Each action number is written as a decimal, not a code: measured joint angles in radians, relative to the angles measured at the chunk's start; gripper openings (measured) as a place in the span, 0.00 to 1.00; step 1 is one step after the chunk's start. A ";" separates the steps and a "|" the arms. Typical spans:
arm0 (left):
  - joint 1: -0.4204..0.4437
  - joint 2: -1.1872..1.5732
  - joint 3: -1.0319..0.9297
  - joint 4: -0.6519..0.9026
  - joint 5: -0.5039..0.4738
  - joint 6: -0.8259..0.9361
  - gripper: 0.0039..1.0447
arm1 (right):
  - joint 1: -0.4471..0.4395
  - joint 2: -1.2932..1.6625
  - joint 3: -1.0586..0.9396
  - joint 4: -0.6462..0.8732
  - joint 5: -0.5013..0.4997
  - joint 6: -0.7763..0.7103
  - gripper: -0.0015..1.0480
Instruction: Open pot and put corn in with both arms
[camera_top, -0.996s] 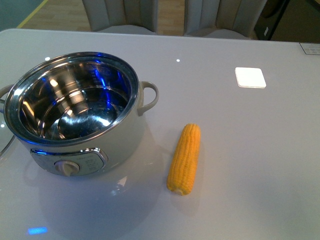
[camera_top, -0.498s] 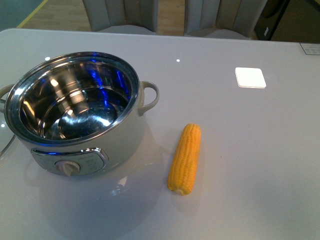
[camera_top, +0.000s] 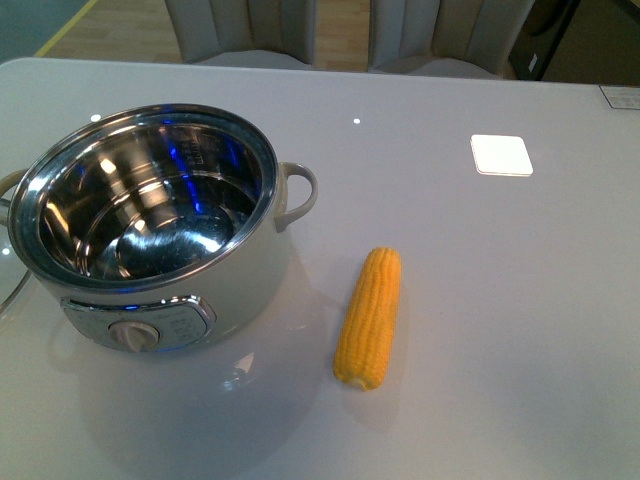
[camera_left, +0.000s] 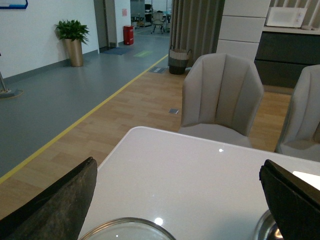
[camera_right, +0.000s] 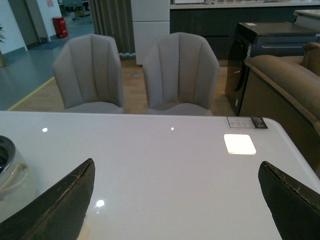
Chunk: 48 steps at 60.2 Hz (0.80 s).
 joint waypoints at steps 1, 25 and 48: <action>-0.002 -0.010 -0.004 -0.004 -0.001 -0.001 0.94 | 0.000 0.000 0.000 0.000 0.000 0.000 0.92; -0.059 -0.488 -0.124 -0.336 -0.014 -0.039 0.94 | 0.000 0.000 0.000 0.000 0.000 0.000 0.92; -0.075 -0.755 -0.167 -0.556 -0.014 -0.077 0.94 | 0.000 0.000 0.000 0.000 0.000 0.000 0.92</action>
